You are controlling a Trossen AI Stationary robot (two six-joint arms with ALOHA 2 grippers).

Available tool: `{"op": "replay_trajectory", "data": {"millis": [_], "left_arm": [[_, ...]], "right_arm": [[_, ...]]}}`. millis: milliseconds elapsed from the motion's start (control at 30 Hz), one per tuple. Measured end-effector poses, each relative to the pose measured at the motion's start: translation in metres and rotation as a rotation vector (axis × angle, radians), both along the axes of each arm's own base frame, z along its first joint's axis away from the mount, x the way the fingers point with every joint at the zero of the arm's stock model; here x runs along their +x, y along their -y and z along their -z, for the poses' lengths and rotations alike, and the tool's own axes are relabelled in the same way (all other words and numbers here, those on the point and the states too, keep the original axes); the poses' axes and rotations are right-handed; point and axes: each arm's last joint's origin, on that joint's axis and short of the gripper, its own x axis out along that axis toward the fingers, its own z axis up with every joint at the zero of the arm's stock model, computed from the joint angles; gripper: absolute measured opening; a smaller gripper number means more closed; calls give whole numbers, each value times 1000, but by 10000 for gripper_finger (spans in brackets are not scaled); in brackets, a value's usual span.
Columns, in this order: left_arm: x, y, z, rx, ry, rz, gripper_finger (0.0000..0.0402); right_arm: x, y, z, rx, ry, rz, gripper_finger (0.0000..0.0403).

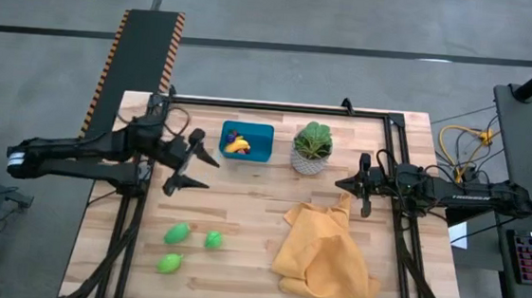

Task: Pick and placing Produce into tupperware
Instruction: Put the green pear into the blue bin

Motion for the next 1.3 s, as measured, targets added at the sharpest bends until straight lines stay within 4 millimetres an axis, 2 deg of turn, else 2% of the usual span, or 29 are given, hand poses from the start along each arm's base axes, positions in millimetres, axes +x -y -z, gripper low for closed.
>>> {"op": "replay_trajectory", "data": {"millis": [367,500,633,800,900,1033,1167,1300], "left_arm": [[-37,11,27,-91,56,-27,286],[-46,16,38,-126,58,36,286],[-52,18,35,-137,94,58,286],[-63,24,25,-94,268,205,286],[-65,26,28,-89,304,279,286],[-64,26,38,-173,248,285,286],[-61,25,47,-177,240,284,286],[-58,25,41,-151,321,300,286]], "right_arm": [[0,0,0,26,1,3,9],[0,0,0,26,2,3,9],[0,0,0,26,2,4,9],[0,0,0,26,2,3,9],[0,0,0,26,2,4,9],[0,0,0,26,2,4,9],[0,0,0,26,2,4,9],[0,0,0,29,2,4,9]]}}
